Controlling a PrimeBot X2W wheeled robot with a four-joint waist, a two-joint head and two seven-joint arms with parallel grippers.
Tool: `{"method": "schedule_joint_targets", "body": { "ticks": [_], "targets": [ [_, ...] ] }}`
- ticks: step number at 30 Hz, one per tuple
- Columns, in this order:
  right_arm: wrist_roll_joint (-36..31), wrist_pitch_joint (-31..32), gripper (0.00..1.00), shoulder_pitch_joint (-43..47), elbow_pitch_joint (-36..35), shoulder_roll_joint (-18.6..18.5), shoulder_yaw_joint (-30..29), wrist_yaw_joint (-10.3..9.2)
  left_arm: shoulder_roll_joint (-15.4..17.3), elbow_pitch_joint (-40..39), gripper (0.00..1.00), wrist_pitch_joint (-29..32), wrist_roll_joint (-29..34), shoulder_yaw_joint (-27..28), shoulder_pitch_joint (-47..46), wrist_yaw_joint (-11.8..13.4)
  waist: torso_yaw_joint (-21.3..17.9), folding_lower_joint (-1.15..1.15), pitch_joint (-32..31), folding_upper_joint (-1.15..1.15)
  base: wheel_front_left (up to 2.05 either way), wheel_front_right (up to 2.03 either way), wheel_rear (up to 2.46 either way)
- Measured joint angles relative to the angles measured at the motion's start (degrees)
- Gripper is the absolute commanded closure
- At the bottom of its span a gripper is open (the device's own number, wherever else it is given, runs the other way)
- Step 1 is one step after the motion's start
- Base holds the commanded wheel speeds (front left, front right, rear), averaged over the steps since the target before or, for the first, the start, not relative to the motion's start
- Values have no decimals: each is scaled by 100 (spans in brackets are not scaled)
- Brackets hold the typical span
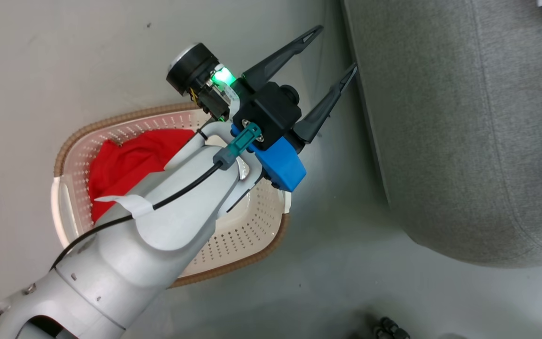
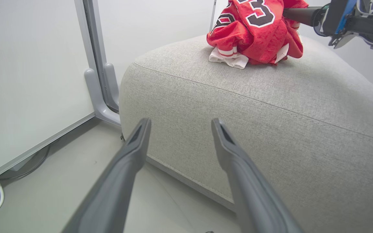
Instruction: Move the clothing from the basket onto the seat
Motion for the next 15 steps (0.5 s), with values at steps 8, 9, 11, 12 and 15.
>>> {"method": "schedule_joint_targets", "body": {
  "ticks": [8,9,11,12,15],
  "targets": [
    [37,1,0,1079,-757,275,41,0,-104,138,0,-145,-152,65,272,48,-5,0,-536,0,0,0,0],
    [31,0,0,1235,-881,298,75,0,-107,155,0,-167,-158,85,321,53,-6,0,-617,0,0,0,0],
    [38,1,0,1506,-1120,376,159,0,-111,186,0,-185,-204,126,427,77,-8,-1,-790,0,0,0,0],
    [38,1,0,1619,-1241,409,219,-1,-113,191,0,-192,-224,155,489,82,-10,-1,-882,0,0,0,0],
    [42,0,0,1923,-1566,481,492,0,-104,194,0,-203,-287,257,721,132,-11,-1,-1172,0,0,0,0]
  ]
}}
